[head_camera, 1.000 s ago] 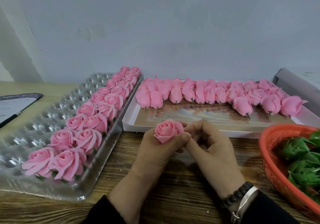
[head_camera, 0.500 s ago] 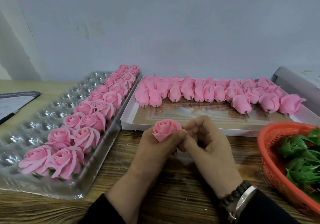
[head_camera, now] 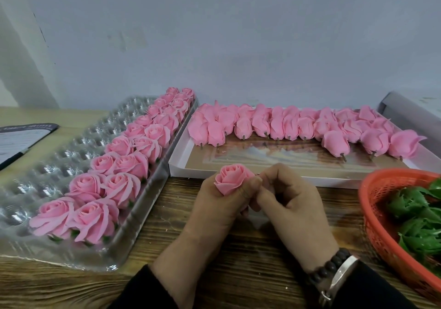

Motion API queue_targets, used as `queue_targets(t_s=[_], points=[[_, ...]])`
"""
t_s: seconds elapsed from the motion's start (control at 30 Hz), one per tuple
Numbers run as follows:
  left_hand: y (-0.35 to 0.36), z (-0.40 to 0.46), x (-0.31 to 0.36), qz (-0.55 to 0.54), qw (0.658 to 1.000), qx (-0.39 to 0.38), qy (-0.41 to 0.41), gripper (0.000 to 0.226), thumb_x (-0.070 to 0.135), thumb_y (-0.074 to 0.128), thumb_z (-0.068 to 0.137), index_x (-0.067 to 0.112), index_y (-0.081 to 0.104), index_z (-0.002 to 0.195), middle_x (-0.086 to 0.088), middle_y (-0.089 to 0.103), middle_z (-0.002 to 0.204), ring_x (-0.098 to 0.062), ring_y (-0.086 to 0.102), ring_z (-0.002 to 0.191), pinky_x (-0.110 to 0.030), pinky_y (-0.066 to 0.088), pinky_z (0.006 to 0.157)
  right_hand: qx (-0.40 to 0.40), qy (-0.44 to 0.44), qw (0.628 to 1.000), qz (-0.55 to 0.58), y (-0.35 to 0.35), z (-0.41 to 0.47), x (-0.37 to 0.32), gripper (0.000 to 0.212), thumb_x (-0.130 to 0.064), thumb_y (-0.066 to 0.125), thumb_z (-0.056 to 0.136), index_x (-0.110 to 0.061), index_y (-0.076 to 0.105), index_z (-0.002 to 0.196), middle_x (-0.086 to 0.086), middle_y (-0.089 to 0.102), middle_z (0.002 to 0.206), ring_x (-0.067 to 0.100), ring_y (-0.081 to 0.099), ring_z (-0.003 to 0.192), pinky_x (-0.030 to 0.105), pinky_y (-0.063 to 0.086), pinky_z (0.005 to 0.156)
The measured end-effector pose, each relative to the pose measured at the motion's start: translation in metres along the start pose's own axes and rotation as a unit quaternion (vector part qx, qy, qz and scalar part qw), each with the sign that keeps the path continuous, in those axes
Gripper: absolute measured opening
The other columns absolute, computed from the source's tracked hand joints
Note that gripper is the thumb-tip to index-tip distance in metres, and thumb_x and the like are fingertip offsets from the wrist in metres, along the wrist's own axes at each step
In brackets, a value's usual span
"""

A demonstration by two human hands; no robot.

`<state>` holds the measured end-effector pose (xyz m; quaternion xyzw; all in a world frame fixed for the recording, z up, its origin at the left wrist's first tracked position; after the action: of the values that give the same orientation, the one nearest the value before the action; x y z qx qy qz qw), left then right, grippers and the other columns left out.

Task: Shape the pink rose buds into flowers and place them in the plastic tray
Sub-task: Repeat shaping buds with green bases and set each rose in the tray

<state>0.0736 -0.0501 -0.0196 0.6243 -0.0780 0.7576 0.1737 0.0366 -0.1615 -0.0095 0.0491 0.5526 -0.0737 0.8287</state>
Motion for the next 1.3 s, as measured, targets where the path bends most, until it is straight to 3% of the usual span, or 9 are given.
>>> queue_targets(t_s=[0.17,0.27,0.37,0.53,0.63,0.73,0.97,1.1,1.3], points=[[0.001,0.002,0.0,-0.099,0.991,0.079,-0.036,0.05,0.039,0.078,0.056,0.0,0.062,0.083,-0.022,0.055,0.079,-0.025,0.052,0.073,-0.034,0.046,0.067,0.018,0.014,0.999,-0.047,-0.001,0.004,0.009,0.036,0.013,0.056,0.077,-0.023,0.053,0.079,-0.004,0.058,0.074,0.006,0.053,0.066,0.015,0.044,0.062],[0.003,0.002,0.001,-0.179,0.98,0.071,-0.057,0.032,0.029,0.075,0.064,0.002,0.065,0.079,-0.016,0.063,0.077,-0.023,0.063,0.068,-0.029,0.054,0.061,-0.035,0.048,0.996,-0.061,0.007,0.003,0.012,0.037,0.006,0.068,0.07,-0.022,0.05,0.086,0.0,0.062,0.083,0.003,0.056,0.067,0.011,0.044,0.06],[0.007,0.0,0.002,-0.22,0.97,0.055,-0.092,0.03,0.031,0.08,0.062,0.008,0.068,0.076,-0.016,0.065,0.078,-0.024,0.063,0.068,-0.032,0.056,0.061,-0.069,0.077,0.993,-0.063,0.012,0.0,0.016,0.04,-0.012,0.077,0.063,-0.026,0.052,0.091,-0.005,0.064,0.081,0.007,0.06,0.069,0.016,0.048,0.063],[0.008,0.0,0.0,-0.24,0.964,0.036,-0.11,0.056,0.049,0.087,0.04,0.01,0.069,0.076,-0.019,0.063,0.084,-0.03,0.061,0.082,-0.042,0.049,0.08,-0.072,0.071,0.994,-0.036,0.01,0.001,0.013,0.023,-0.003,0.068,0.076,-0.024,0.059,0.078,-0.004,0.06,0.061,0.01,0.054,0.059,0.019,0.044,0.057],[0.008,0.001,0.001,-0.25,0.96,0.029,-0.123,0.037,0.045,0.087,0.046,0.016,0.069,0.061,-0.015,0.064,0.08,-0.031,0.058,0.085,-0.045,0.039,0.085,-0.094,0.075,0.993,-0.022,0.008,0.002,0.01,0.02,0.0,0.066,0.077,-0.02,0.06,0.077,-0.004,0.058,0.059,0.009,0.052,0.057,0.017,0.044,0.058],[0.007,0.001,0.0,-0.266,0.955,0.025,-0.126,0.019,0.032,0.071,0.063,0.013,0.071,0.063,-0.016,0.066,0.078,-0.026,0.067,0.075,-0.035,0.056,0.075,-0.104,0.094,0.99,-0.002,0.011,0.0,0.011,0.03,-0.004,0.071,0.074,-0.021,0.057,0.094,-0.006,0.061,0.076,0.009,0.055,0.065,0.02,0.046,0.064],[0.003,0.0,0.005,-0.041,0.994,0.097,-0.04,0.04,0.025,0.072,0.059,-0.007,0.067,0.082,-0.026,0.066,0.076,-0.024,0.061,0.067,-0.03,0.051,0.064,0.07,-0.034,0.993,-0.084,0.001,0.001,0.003,0.017,-0.013,0.066,0.075,-0.023,0.053,0.078,-0.009,0.057,0.07,0.003,0.052,0.066,0.01,0.041,0.065],[0.002,0.0,0.007,0.027,0.993,0.11,-0.01,0.02,-0.001,0.07,0.073,-0.015,0.058,0.082,-0.016,0.057,0.068,-0.016,0.05,0.063,-0.024,0.045,0.056,0.029,-0.086,0.983,-0.16,0.006,-0.002,-0.002,0.015,-0.036,0.059,0.069,-0.021,0.056,0.07,-0.008,0.054,0.075,0.01,0.053,0.071,0.012,0.04,0.068],[0.008,0.001,0.008,0.044,0.994,0.095,0.004,0.017,-0.012,0.064,0.076,-0.022,0.056,0.087,-0.018,0.058,0.072,-0.01,0.052,0.06,-0.014,0.045,0.051,0.023,-0.068,0.973,-0.222,0.012,-0.003,0.003,0.01,-0.026,0.063,0.066,-0.021,0.054,0.066,-0.014,0.045,0.074,0.003,0.049,0.07,0.008,0.037,0.063]])
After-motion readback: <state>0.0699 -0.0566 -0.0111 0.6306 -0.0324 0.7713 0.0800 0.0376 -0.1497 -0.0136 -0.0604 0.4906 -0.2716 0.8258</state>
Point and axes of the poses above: each hand's wrist, its own z-axis towards the middle knuckle, its own y-axis out of the palm, x = y × z, the point moved 2 cm from there along z, towards the middle knuckle
